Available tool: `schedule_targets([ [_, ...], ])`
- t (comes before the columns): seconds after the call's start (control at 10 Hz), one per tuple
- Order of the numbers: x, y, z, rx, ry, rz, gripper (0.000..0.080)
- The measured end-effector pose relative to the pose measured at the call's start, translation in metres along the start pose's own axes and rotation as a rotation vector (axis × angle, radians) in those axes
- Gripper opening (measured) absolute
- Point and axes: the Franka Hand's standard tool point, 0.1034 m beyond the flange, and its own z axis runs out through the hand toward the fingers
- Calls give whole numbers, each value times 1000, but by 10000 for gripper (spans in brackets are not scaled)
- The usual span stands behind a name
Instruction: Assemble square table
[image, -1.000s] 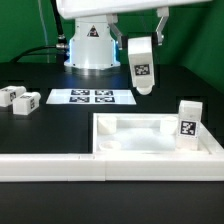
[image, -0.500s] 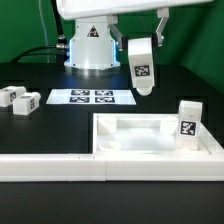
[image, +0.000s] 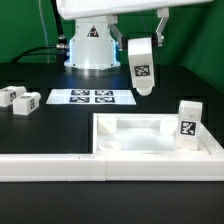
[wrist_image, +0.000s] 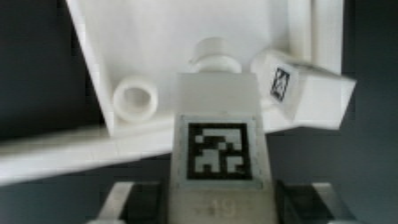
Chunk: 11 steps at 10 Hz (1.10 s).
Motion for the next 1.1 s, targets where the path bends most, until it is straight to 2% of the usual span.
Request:
schedule_targets([
  [0.3,6,3,1,-7,43,-22,290],
  [0.5,11,16,4,-27,101,-89,290],
  [0.6,20,27,4,-61,227,-125,290],
  [0.7,22,41,5,-105,347,-161,290],
  [0.8,17,52,9,-146,437,-178,290],
  [0.9,16,53,9,-158,481,-183,290],
  [1.0,21,58,3,-185,573,-191,290],
  [1.1,20,62,6,-197,600,-191,290],
])
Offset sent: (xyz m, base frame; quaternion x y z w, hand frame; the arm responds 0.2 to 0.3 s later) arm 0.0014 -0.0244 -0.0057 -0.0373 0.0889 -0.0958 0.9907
